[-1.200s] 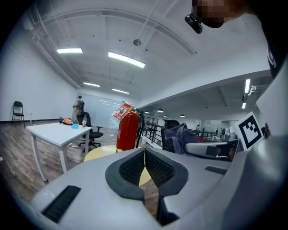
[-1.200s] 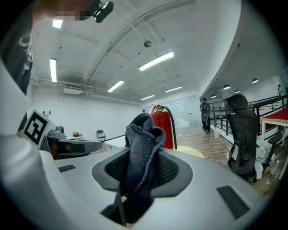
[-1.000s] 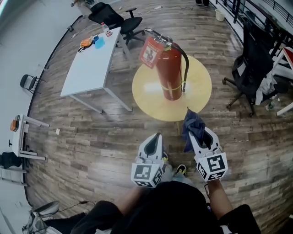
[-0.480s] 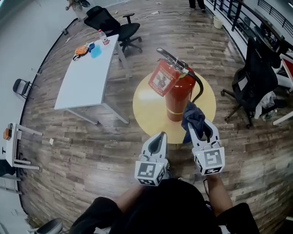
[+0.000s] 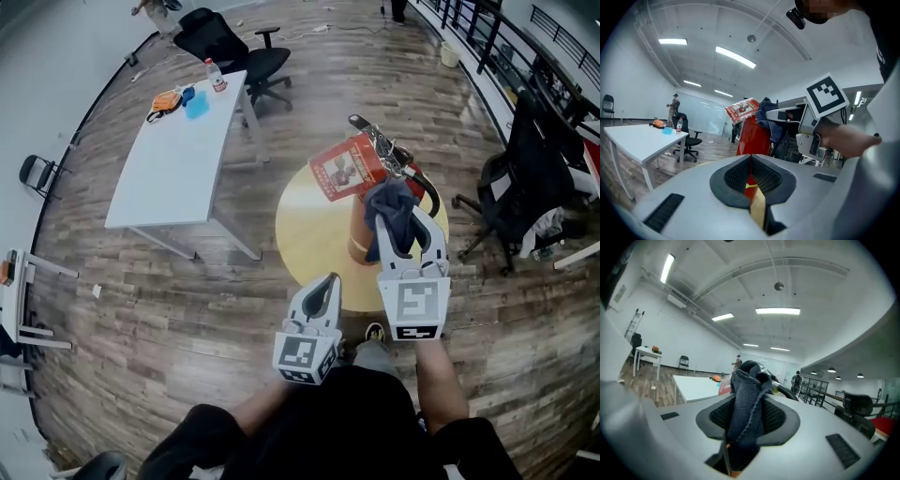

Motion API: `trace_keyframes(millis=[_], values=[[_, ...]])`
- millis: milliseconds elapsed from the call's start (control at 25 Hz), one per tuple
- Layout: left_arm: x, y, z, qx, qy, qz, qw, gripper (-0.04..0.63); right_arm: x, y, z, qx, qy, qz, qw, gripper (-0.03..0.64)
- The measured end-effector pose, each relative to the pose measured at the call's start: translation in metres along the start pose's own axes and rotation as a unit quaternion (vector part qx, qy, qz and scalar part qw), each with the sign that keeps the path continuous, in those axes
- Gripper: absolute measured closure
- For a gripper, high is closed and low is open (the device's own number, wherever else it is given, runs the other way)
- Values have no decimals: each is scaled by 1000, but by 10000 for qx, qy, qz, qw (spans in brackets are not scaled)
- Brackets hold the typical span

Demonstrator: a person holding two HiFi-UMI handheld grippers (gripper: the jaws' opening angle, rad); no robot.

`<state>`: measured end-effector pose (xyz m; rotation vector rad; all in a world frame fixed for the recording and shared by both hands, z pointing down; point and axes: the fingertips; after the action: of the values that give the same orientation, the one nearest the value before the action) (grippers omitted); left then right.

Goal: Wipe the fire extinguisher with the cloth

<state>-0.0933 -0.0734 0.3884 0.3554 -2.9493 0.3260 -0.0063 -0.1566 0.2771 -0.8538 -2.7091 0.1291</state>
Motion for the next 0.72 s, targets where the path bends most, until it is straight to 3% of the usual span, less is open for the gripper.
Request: trace_keyframes(millis=[120, 200, 400, 640, 720], values=[[1, -6, -1, 20, 31, -20, 10000, 572, 16, -14, 6, 416, 637, 159, 9970, 474], [0, -10, -1, 13, 25, -30, 10000, 572, 3, -7, 1, 575, 825, -33, 9949, 474], [-4, -17, -2, 26, -53, -83, 9999, 572, -41, 22, -21, 523, 187, -431, 9975, 476], [-3, -22, -5, 106, 37, -79, 9999, 571, 18, -10, -5, 590, 1239, 20, 9905, 480], [-2, -22, -7, 135, 75, -49, 9999, 572, 11, -2, -9, 366, 1148, -124, 9926, 480]])
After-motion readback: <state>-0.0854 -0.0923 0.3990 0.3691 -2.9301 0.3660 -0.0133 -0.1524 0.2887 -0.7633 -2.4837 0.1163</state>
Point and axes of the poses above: the fingertips, and each gripper's own axes: y backward along the fingers, x to its left, z out of its top, and after that the axes turned 15 degrees about z, right-handed
